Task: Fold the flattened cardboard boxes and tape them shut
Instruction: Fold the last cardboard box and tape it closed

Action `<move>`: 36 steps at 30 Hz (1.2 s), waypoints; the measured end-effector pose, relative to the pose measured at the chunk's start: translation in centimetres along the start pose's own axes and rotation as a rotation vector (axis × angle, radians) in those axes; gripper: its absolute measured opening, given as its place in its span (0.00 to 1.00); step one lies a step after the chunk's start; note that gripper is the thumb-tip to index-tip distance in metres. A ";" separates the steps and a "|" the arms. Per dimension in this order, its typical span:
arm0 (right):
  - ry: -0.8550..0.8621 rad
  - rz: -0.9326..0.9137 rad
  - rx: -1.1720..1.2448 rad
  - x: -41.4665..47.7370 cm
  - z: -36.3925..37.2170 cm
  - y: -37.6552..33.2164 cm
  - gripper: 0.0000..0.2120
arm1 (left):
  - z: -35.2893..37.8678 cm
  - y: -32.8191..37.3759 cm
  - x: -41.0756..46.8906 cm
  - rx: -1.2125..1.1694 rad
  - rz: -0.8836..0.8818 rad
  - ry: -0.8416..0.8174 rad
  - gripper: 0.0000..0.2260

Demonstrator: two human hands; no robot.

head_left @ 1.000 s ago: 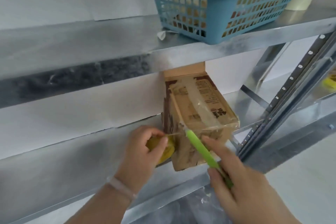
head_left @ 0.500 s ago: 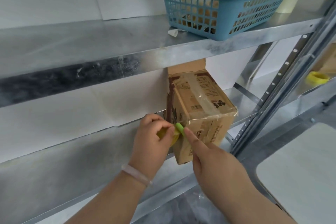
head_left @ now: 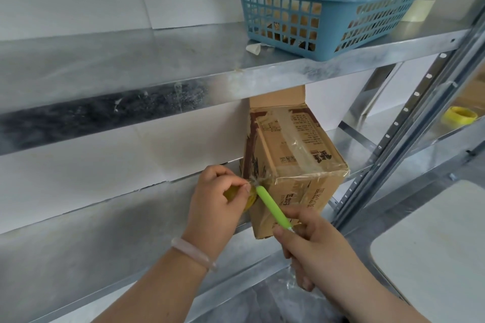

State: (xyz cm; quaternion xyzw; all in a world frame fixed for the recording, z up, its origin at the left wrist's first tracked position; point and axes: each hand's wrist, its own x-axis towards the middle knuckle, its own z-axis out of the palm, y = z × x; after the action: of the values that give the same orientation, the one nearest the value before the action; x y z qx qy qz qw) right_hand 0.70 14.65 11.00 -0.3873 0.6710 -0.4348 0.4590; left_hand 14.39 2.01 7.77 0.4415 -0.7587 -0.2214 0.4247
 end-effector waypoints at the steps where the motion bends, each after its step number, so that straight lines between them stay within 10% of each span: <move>1: 0.030 -0.021 -0.021 0.0 0.2 0.1 0.06 | 0.0 0.0 0.0 0.001 0.004 -0.009 0.02; 16: 0.187 -0.347 -1.038 0.9 1.4 0.2 0.28 | -0.2 -0.2 0.4 0.000 0.080 -0.027 0.01; 22: 0.112 -0.303 -0.979 1.0 -0.1 1.7 0.28 | -1.4 -2.5 2.3 0.087 0.051 0.076 0.01; 30: 0.299 -1.075 -0.549 2.6 -5.7 3.0 0.19 | 0.6 -7.4 3.2 0.342 0.023 0.030 0.03; 33: 0.555 -0.867 -0.060 4.3 -9.2 4.2 0.18 | 2.0 -9.4 2.9 0.468 -0.034 0.010 0.04; 36: 0.667 -0.455 -0.103 8.5 -13.2 5.2 0.18 | 3.5 -11.2 1.5 0.560 -0.088 -0.023 0.05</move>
State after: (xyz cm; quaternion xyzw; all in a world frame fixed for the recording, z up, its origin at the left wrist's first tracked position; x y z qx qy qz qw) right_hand -14.84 11.55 6.39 -0.3861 0.7012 -0.5929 0.0880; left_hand 16.44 -5.15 -1.37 0.5715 -0.7753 -0.0263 0.2675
